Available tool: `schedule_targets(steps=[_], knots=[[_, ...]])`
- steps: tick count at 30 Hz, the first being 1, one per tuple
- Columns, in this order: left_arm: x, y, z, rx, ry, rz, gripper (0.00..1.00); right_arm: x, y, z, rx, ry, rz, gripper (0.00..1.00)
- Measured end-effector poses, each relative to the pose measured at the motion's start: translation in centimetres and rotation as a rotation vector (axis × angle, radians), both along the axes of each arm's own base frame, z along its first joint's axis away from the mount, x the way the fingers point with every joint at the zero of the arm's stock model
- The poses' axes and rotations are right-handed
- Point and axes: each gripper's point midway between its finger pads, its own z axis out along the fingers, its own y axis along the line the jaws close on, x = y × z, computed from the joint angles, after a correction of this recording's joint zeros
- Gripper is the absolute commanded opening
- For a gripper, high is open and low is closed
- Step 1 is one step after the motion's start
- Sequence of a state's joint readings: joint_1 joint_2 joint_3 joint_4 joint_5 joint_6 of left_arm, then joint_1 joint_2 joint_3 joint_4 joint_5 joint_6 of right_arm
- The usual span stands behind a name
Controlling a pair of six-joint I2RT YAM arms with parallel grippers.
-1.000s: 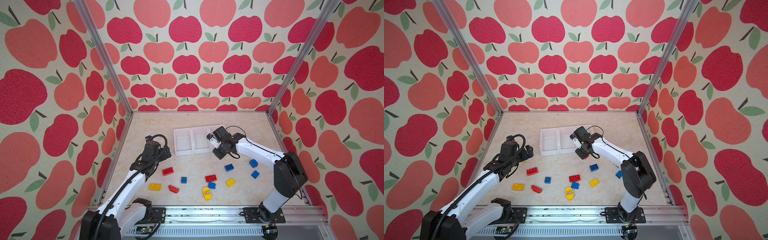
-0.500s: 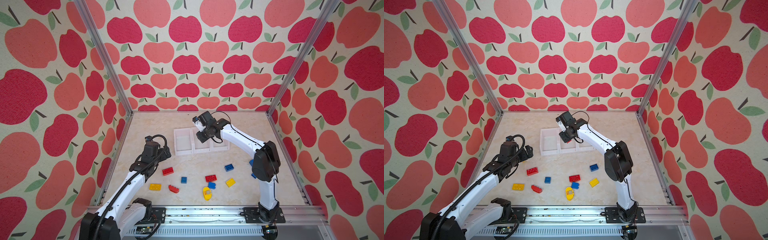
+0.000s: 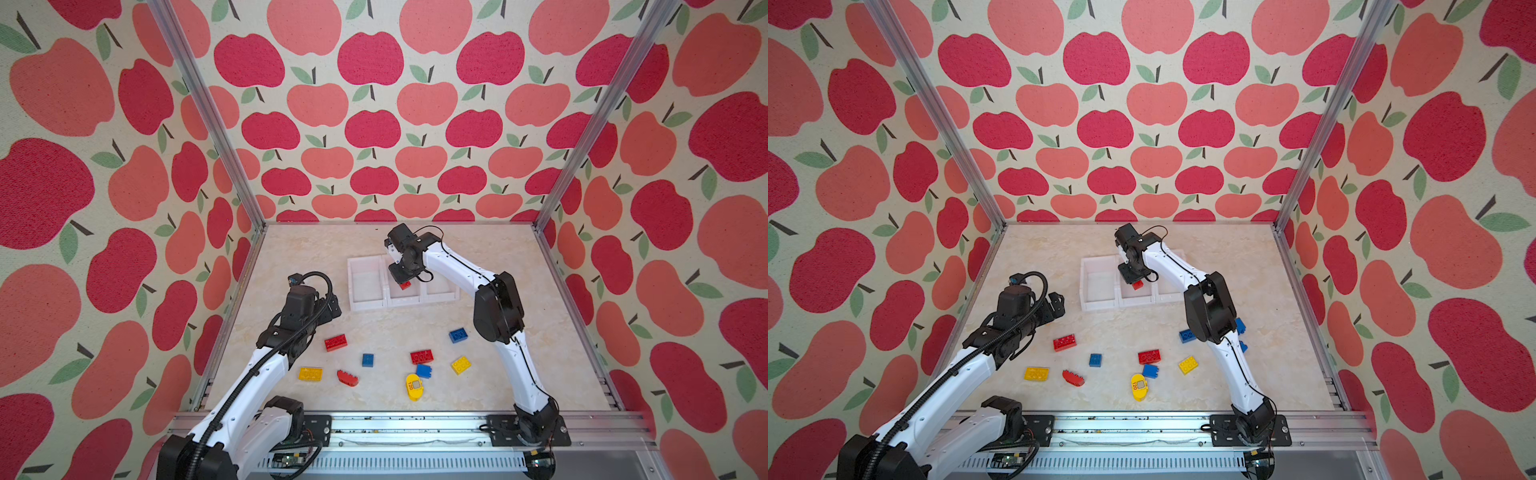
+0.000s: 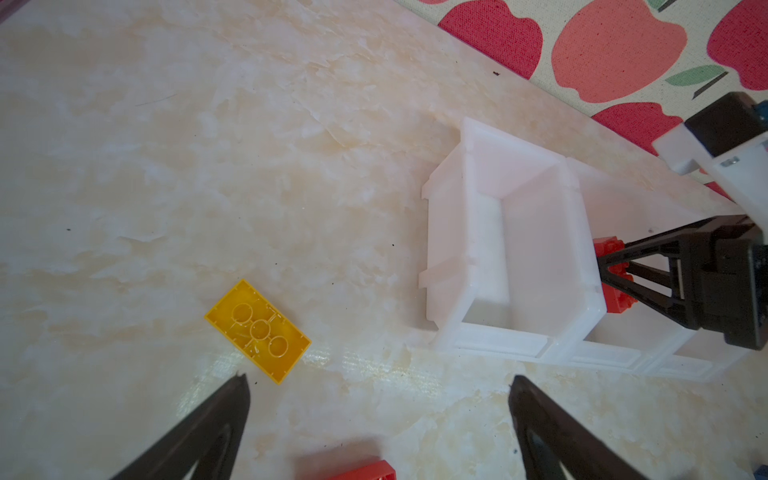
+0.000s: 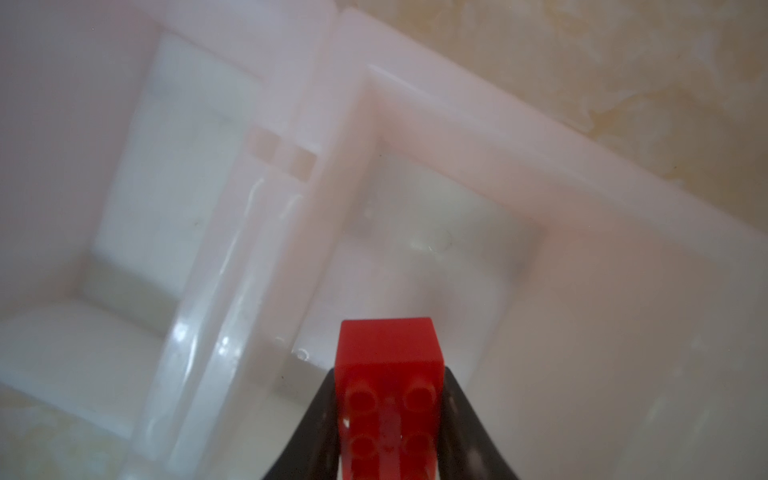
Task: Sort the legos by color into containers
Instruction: 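Carry the red brick into the middle bin and open the right gripper, then move the right gripper over the tall blue brick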
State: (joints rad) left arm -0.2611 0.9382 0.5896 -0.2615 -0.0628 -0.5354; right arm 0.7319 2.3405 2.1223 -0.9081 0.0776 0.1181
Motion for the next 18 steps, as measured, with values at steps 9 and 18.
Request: schedule_targets(steps=[9, 18], knots=[[-0.1, -0.3, 0.0, -0.005, 0.001, -0.005, 0.99, -0.2, -0.9, -0.2, -0.018, 0.026, -0.029, 0.47], [-0.1, -1.0, -0.7, -0.004, 0.022, -0.019, 0.99, -1.0, -2.3, 2.9, 0.004, 0.003, -0.041, 0.47]])
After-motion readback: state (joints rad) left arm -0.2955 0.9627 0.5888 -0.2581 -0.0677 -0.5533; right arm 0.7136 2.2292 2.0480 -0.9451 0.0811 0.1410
